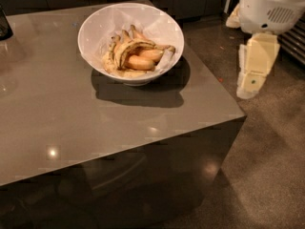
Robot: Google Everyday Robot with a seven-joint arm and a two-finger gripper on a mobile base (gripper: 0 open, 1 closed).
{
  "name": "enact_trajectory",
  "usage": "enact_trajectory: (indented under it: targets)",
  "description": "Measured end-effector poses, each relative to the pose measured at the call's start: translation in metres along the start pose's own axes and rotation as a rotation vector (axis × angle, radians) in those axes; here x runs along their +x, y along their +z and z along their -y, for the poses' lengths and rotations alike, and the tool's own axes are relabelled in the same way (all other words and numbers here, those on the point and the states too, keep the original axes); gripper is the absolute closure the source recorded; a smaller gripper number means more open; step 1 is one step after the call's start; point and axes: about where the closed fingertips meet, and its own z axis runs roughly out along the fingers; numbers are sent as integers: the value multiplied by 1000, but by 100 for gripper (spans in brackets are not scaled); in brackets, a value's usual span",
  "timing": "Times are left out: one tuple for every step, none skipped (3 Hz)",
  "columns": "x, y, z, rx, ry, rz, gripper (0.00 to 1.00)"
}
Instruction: Pick banana from white bowl
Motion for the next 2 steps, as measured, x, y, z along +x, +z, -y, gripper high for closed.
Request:
enact_trajectory:
  targets:
    - [-25, 11, 17, -16, -57, -8, 0]
    - [-32, 11, 25, 17, -60, 12, 0]
